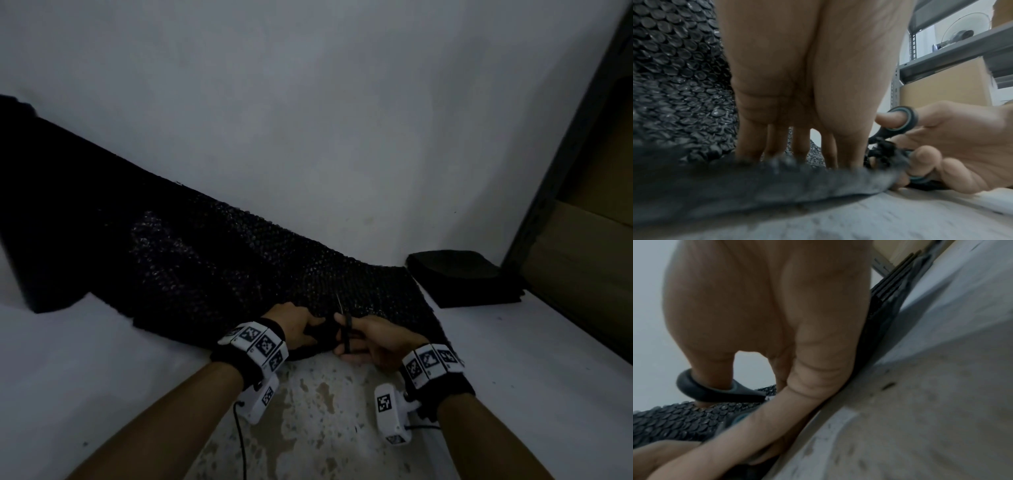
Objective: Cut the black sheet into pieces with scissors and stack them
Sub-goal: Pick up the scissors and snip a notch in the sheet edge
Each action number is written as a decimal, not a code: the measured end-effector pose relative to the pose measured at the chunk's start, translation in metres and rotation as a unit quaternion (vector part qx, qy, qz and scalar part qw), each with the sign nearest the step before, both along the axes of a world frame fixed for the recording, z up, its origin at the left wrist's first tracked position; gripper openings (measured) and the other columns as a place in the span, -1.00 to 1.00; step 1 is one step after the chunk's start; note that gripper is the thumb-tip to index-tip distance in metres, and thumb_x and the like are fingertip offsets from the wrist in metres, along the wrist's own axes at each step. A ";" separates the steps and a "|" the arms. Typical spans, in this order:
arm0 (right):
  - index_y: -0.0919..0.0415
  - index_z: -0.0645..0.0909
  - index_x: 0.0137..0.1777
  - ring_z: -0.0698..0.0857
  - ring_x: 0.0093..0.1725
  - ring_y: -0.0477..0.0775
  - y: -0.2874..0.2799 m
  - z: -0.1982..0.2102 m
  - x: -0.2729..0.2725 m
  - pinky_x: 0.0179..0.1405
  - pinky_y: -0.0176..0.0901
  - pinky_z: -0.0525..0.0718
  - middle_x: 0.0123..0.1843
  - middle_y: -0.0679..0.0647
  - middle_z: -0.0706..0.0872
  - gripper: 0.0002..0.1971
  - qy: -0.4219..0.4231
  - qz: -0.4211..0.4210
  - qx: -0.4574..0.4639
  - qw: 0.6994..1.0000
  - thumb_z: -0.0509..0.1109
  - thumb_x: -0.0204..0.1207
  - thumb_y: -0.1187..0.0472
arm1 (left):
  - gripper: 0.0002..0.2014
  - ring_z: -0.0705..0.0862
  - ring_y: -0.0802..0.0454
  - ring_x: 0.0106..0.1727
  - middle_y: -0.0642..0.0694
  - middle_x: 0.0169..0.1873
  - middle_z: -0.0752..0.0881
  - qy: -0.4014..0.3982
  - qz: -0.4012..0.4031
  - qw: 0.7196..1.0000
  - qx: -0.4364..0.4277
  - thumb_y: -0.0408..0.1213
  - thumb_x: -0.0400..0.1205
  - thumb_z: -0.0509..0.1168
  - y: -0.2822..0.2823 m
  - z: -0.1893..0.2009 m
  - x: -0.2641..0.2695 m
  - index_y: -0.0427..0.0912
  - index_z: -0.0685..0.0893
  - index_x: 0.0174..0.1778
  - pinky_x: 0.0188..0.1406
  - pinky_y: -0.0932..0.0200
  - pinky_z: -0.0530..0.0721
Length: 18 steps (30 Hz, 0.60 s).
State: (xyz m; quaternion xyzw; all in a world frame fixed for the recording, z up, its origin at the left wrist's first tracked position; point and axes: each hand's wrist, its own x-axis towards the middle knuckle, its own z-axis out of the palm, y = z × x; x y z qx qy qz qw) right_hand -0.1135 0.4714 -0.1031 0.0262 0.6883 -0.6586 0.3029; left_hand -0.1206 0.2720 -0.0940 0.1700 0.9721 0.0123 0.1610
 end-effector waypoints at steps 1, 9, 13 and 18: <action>0.26 0.75 -0.04 0.80 -0.16 0.04 -0.001 0.001 -0.001 -0.21 -0.14 0.78 -0.19 0.11 0.81 -0.66 0.002 0.002 0.004 1.000 0.49 0.57 -0.06 | -0.54 0.61 -0.19 0.34 -0.11 0.51 0.54 0.000 0.002 1.000 0.002 0.11 0.74 0.17 -0.001 -0.001 0.000 0.34 0.39 0.59 0.30 -0.05 0.63; 0.16 0.77 -0.10 0.68 -0.26 0.02 -0.007 -0.005 -0.022 -0.51 -0.28 0.63 -0.18 0.23 0.68 -0.68 0.005 -0.014 0.032 0.999 0.47 0.59 -0.12 | -0.60 0.62 -0.20 0.31 -0.13 0.45 0.59 0.006 0.006 1.000 0.010 0.01 0.76 0.13 -0.001 -0.001 0.000 0.24 0.50 0.54 0.32 -0.06 0.63; 0.14 0.70 -0.10 0.59 -0.57 -0.13 -0.011 -0.006 -0.030 -0.61 -0.33 0.50 -0.33 0.15 0.71 -0.72 0.007 -0.017 0.030 0.999 0.39 0.67 -0.07 | -0.59 0.59 -0.21 0.35 -0.13 0.48 0.56 0.016 0.002 1.000 0.008 -0.03 0.77 0.13 -0.002 -0.002 -0.001 0.20 0.47 0.58 0.33 -0.03 0.60; 0.28 0.67 -0.14 0.52 -0.58 -0.11 -0.009 -0.004 -0.032 -0.63 -0.32 0.44 -0.38 0.15 0.73 -0.58 0.015 0.015 0.059 0.998 0.49 0.54 -0.14 | -0.58 0.58 -0.19 0.39 -0.13 0.48 0.57 0.035 0.037 0.997 0.064 -0.02 0.82 0.03 -0.010 -0.005 -0.011 0.28 0.37 0.63 0.37 0.06 0.56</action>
